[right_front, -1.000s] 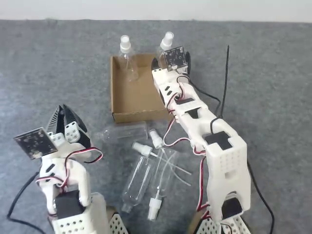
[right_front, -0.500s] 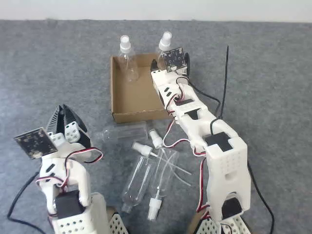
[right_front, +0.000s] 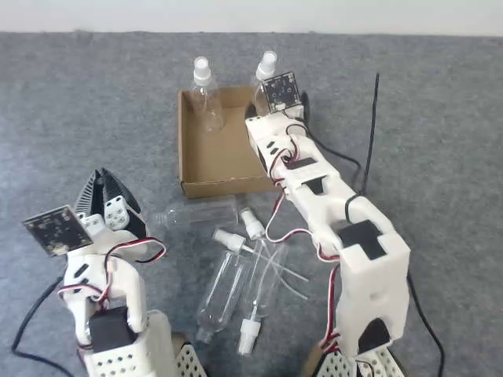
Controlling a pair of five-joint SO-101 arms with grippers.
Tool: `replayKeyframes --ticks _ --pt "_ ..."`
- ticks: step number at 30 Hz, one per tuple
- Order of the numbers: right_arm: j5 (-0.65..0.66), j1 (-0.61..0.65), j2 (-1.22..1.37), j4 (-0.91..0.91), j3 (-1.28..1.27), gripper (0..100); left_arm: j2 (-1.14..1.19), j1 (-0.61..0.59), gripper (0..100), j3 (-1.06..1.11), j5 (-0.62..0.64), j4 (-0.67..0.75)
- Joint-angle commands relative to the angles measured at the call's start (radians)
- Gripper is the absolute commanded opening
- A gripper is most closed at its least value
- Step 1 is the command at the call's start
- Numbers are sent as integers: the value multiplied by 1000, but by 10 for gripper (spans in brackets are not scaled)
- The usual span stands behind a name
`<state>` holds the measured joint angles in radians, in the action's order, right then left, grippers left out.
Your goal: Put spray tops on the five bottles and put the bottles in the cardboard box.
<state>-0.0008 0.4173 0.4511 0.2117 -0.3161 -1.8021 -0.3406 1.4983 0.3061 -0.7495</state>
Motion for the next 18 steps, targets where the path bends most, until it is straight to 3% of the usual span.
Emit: replayKeyframes --ticks 1,18 --pt "9 5 -145 -5 -34 381 -20 -2 27 -10 -8 32" --pt "15 19 -541 -61 -393 380 -20 -5 27 -8 -11 32"
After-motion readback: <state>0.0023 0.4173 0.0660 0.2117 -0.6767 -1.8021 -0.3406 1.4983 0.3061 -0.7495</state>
